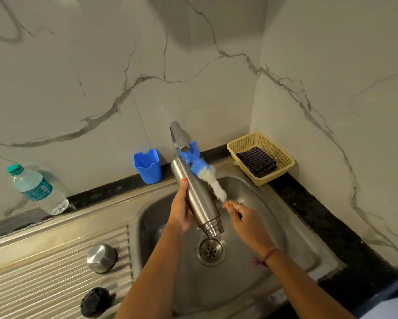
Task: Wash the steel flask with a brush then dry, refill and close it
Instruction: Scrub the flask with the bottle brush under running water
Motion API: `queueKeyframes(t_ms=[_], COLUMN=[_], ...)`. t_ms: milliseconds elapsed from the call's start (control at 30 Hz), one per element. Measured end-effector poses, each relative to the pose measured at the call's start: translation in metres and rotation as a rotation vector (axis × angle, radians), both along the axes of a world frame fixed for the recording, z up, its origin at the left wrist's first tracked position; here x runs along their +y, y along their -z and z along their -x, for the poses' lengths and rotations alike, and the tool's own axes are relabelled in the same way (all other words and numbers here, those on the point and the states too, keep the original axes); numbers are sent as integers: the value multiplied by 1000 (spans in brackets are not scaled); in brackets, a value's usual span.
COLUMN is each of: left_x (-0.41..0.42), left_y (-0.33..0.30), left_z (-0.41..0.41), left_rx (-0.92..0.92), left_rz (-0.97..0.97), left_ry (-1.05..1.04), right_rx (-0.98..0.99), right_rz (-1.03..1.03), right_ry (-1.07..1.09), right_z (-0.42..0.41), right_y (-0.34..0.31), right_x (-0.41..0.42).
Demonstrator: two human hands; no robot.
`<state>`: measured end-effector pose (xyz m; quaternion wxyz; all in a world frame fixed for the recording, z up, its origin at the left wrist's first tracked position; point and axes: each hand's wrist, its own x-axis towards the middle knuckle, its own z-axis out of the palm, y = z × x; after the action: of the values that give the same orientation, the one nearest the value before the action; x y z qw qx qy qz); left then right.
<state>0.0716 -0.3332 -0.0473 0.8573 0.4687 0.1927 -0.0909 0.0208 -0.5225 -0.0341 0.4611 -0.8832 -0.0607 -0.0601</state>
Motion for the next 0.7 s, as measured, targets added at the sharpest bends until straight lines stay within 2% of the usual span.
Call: queueKeyframes(t_ms=[167, 233, 367, 467, 633, 700], left_x=[4, 6, -1, -9, 3, 6], left_y=[-3, -2, 0, -3, 1, 3], left_z=[-2, -4, -5, -3, -11, -13], left_rx=[-65, -49, -22, 24, -10, -7], left_rz=[60, 109, 108, 51, 84, 117], left_ry=[9, 25, 57, 52, 48, 12], right_rx=[-103, -59, -69, -15, -124, -100], right_rz=[-21, -54, 41, 21, 8, 8], right_ry=[39, 13, 39, 40, 35, 11], right_z=[60, 86, 51, 15, 64, 81], right_y=[20, 28, 22, 9, 22, 31], right_x=[-15, -23, -16, -5, -13, -17])
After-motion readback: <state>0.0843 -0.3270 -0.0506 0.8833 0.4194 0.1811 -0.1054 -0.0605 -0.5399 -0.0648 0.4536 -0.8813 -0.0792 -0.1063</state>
